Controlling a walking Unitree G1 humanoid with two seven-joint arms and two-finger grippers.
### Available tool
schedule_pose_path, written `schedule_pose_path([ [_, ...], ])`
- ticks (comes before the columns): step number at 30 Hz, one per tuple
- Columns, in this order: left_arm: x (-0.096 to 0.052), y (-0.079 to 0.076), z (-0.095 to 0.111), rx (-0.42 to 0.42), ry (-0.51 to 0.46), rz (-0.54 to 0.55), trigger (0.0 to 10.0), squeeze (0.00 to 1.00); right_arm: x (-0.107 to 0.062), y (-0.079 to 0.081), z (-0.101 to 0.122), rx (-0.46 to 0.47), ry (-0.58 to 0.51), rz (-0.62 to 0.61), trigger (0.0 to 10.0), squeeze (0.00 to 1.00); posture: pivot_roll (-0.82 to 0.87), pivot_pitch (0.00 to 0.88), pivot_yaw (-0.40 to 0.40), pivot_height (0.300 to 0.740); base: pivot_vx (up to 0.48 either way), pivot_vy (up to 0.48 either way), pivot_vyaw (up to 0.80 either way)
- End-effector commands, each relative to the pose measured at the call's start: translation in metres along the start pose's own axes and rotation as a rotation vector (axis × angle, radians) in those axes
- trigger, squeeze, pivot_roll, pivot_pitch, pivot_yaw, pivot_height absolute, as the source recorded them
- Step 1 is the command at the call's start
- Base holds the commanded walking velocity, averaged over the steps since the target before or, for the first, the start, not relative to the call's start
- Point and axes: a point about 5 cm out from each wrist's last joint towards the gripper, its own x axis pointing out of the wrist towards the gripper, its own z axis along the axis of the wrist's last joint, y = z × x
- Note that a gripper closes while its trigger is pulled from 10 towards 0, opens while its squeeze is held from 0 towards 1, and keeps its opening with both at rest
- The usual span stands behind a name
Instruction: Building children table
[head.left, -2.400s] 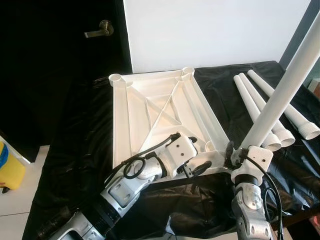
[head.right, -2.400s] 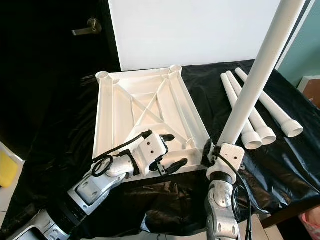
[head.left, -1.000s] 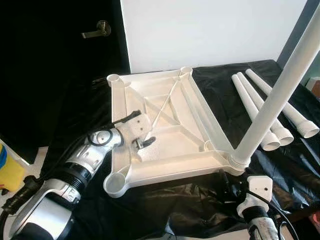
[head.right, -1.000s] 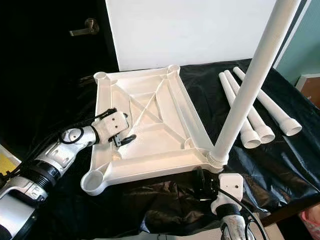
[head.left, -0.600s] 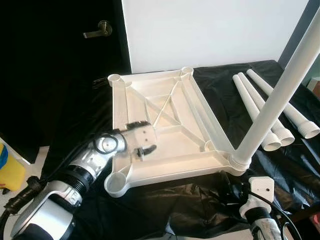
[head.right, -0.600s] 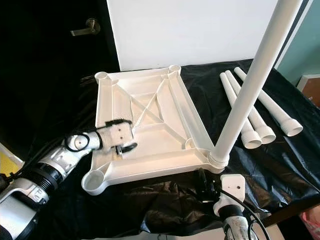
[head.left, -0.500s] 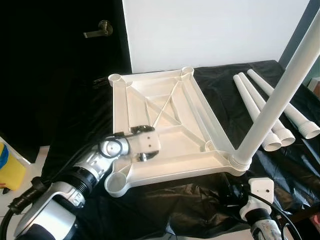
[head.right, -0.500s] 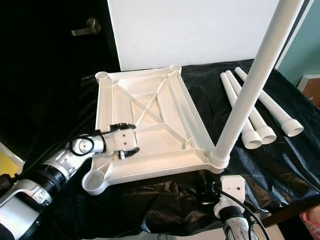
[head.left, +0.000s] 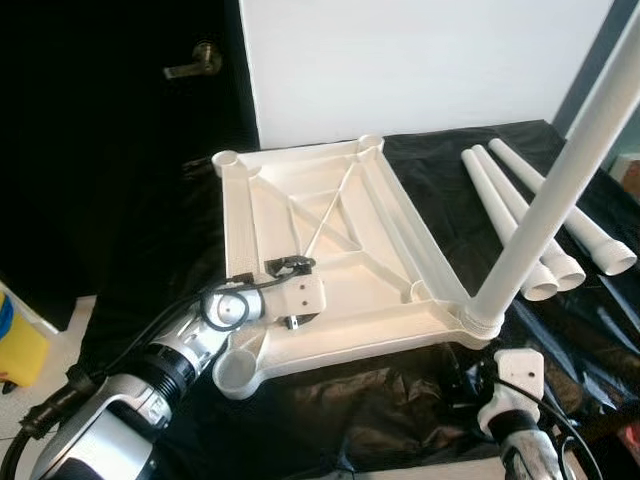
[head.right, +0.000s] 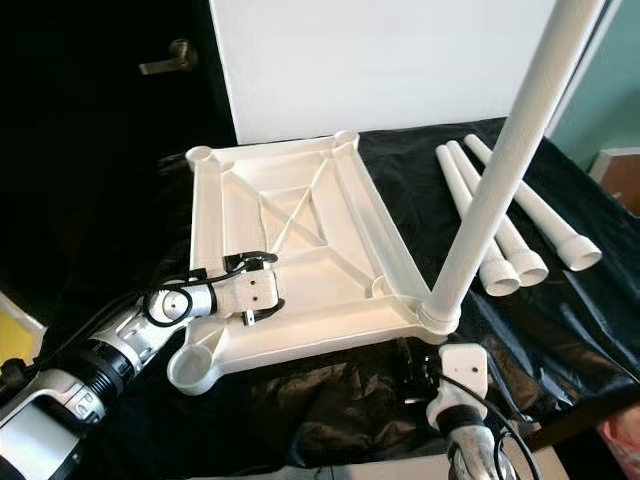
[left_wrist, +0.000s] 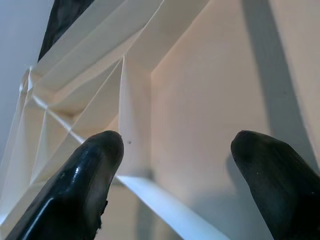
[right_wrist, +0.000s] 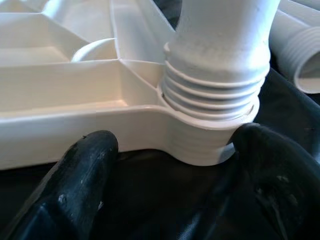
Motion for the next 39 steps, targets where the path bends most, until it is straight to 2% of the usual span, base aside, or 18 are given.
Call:
schedule_pose_path([
  [1,0.0,-0.027,-0.001,-0.035,-0.004,-0.236,10.0,0.0,0.009,0.005,0.0,0.017,0.009,0.053,10.0,0.0,-0.09,0.0,0.034,0.74,0.0,0.0,0.0],
  [2,0.0,-0.027,-0.001,-0.035,-0.004,-0.236,10.0,0.0,0.009,0.005,0.0,0.017,0.009,0.053,10.0,0.0,-0.09,0.0,0.034,0.74,0.0,0.0,0.0],
  [5,-0.006,-0.039,0.003,-0.093,-0.022,-0.339,10.0,0.0,0.029,0.009,0.005,0.004,-0.004,0.113,10.0,0.0,-0.08,0.0,0.032,0.74,0.0,0.0,0.0],
  [10,-0.008,-0.043,0.005,-0.113,-0.025,-0.365,10.0,0.0,0.035,0.011,0.005,0.001,-0.001,0.146,10.0,0.0,-0.08,0.0,0.033,0.74,0.0,0.0,0.0],
  [12,-0.01,-0.051,0.012,-0.156,-0.046,-0.418,10.0,0.0,0.048,0.011,0.009,-0.011,-0.009,0.166,10.0,0.0,-0.07,0.0,0.032,0.74,0.0,0.0,0.0],
  [18,-0.008,-0.056,0.02,-0.209,-0.073,-0.435,10.0,0.0,0.063,0.009,0.013,-0.033,-0.023,0.175,10.0,0.0,-0.07,0.0,0.029,0.74,0.0,0.0,0.0],
  [22,-0.007,-0.063,0.037,-0.238,-0.141,-0.457,10.0,0.0,0.08,0.006,0.016,-0.059,-0.033,0.164,10.0,0.0,-0.06,0.0,0.028,0.74,0.0,0.0,0.0],
  [24,-0.007,-0.063,0.037,-0.238,-0.141,-0.457,10.0,0.0,0.08,0.006,0.016,-0.059,-0.033,0.164,10.0,0.0,-0.06,0.0,0.028,0.74,0.0,0.0,0.0],
  [27,-0.006,-0.069,0.049,-0.256,-0.186,-0.473,10.0,0.0,0.088,0.004,0.019,-0.067,-0.039,0.152,10.0,0.0,-0.06,0.0,0.028,0.74,0.0,0.0,0.0],
  [29,-0.003,-0.069,0.057,-0.266,-0.214,-0.45,10.0,0.0,0.093,0.004,0.022,-0.076,-0.047,0.147,10.0,0.0,-0.06,0.0,0.027,0.74,0.0,0.0,0.0],
  [31,0.003,-0.054,0.055,-0.253,-0.203,-0.329,10.0,0.0,0.095,0.0,0.022,-0.076,-0.05,0.131,10.0,0.0,-0.06,0.0,0.024,0.74,0.0,0.0,0.0],
  [32,0.003,-0.054,0.055,-0.253,-0.203,-0.329,10.0,0.0,0.095,0.0,0.022,-0.076,-0.05,0.131,10.0,0.0,-0.06,0.0,0.024,0.74,0.0,0.0,0.0],
  [33,0.004,-0.05,0.055,-0.249,-0.199,-0.297,10.0,0.0,0.095,-0.001,0.022,-0.075,-0.051,0.127,10.0,0.0,-0.06,0.0,0.024,0.74,0.0,0.0,0.0],
  [34,0.006,-0.041,0.053,-0.222,-0.194,-0.221,10.0,0.0,0.095,-0.003,0.022,-0.08,-0.052,0.118,10.0,0.0,-0.06,0.001,0.022,0.74,0.0,0.0,0.0],
  [35,0.006,-0.041,0.053,-0.222,-0.194,-0.221,10.0,0.0,0.095,-0.003,0.022,-0.08,-0.052,0.118,10.0,0.0,-0.06,0.001,0.022,0.74,0.0,0.0,0.0],
  [36,0.008,-0.027,0.051,-0.197,-0.19,-0.123,10.0,0.0,0.094,-0.006,0.021,-0.084,-0.051,0.104,10.0,0.0,-0.05,0.003,0.021,0.74,0.0,0.0,0.0],
  [38,0.007,-0.005,0.046,-0.197,-0.168,0.029,10.0,0.0,0.093,-0.013,0.019,-0.083,-0.057,0.074,10.0,0.0,-0.05,0.006,0.022,0.74,0.0,0.0,0.0],
  [39,0.007,-0.005,0.046,-0.197,-0.168,0.029,10.0,0.0,0.093,-0.013,0.019,-0.083,-0.057,0.074,10.0,0.0,-0.05,0.006,0.022,0.74,0.0,0.0,0.0],
])
